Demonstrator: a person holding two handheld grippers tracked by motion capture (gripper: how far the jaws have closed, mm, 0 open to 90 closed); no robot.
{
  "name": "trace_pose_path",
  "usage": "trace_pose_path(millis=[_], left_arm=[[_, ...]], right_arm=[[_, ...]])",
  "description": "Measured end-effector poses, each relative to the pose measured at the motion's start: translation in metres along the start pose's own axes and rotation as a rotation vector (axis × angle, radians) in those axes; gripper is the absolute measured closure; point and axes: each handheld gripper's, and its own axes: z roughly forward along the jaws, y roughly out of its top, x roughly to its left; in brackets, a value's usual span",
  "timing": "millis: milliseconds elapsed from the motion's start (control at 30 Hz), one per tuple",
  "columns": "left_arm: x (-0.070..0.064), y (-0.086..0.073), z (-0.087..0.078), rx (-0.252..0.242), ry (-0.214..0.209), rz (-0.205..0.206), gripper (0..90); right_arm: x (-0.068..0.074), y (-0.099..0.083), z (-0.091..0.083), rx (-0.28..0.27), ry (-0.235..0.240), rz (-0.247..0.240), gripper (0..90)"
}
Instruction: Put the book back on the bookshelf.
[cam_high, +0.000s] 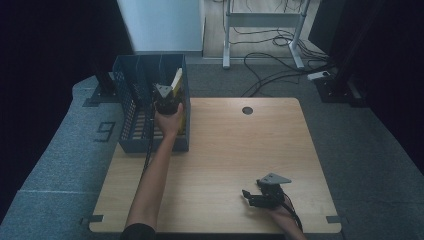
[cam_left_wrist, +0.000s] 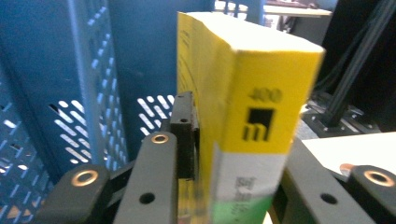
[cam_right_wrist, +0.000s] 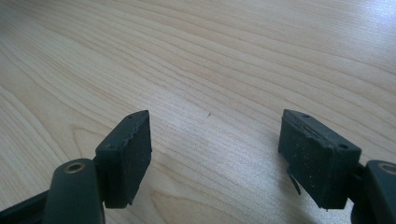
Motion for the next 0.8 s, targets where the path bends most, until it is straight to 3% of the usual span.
trace_pose_path(millis=[200,333,533,800], left_arm=[[-0.009,-0.006,-0.004,0.01,-0.021,0.038,66.7],[-0.008,-0.006,-0.007,0.007,-0.037,0.024,65.5],[-0.008,-0.003,-0.014,-0.01,-0.09,0.037,60.2],[-0.006,-0.001,-0.021,-0.014,-0.127,0.037,55.4]], right_arm=[[0.001,0.0,0.0,0.001,-0.006,-0.013,24.9],[0.002,-0.001,0.0,0.003,-0.008,-0.01,24.9],[0.002,-0.001,0.0,0.003,-0.007,-0.009,24.7],[0.002,-0.001,0.0,0.002,-0.008,-0.009,24.7]])
